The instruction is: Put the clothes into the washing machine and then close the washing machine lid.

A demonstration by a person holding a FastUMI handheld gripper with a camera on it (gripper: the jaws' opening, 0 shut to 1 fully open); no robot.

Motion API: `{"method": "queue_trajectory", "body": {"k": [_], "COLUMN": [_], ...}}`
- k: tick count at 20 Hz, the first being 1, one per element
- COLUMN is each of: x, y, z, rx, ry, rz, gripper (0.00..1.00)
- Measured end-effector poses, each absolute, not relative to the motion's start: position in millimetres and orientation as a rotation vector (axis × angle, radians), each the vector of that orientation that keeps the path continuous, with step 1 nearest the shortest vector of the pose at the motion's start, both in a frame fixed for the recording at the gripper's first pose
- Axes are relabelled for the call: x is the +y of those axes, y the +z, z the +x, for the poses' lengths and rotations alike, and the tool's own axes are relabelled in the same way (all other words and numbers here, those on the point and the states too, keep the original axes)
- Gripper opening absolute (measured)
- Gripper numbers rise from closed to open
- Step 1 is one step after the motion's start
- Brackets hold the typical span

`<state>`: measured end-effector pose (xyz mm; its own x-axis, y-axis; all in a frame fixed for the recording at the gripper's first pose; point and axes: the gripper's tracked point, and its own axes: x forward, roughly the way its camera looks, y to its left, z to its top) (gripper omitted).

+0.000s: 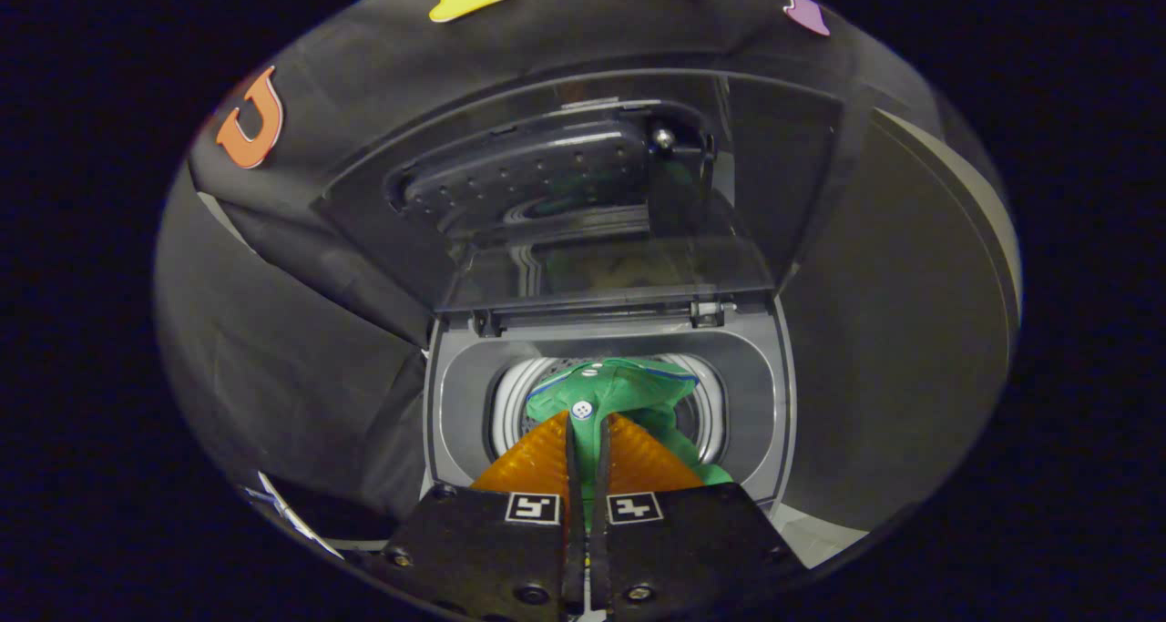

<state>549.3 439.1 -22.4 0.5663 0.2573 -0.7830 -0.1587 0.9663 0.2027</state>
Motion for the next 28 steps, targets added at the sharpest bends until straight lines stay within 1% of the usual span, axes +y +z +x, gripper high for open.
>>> {"method": "queue_trajectory", "body": {"k": [5,10,12,15,18,20,28], "x": [434,435,440,437,438,433,427], "y": [-22,-27,-31,-29,-33,-35,-21], "z": [550,543,539,540,534,532,525], "rx": [0.93,0.95,0.957,0.924,0.934,0.924,0.875], "ry": [0.222,0.215,0.24,0.225,0.217,0.2,0.2], "rz": [0.105,0.12,0.132,0.133,0.142,0.135,0.099], "gripper": [0.06,0.11,0.15,0.56,1.0,0.98,0.98]}}
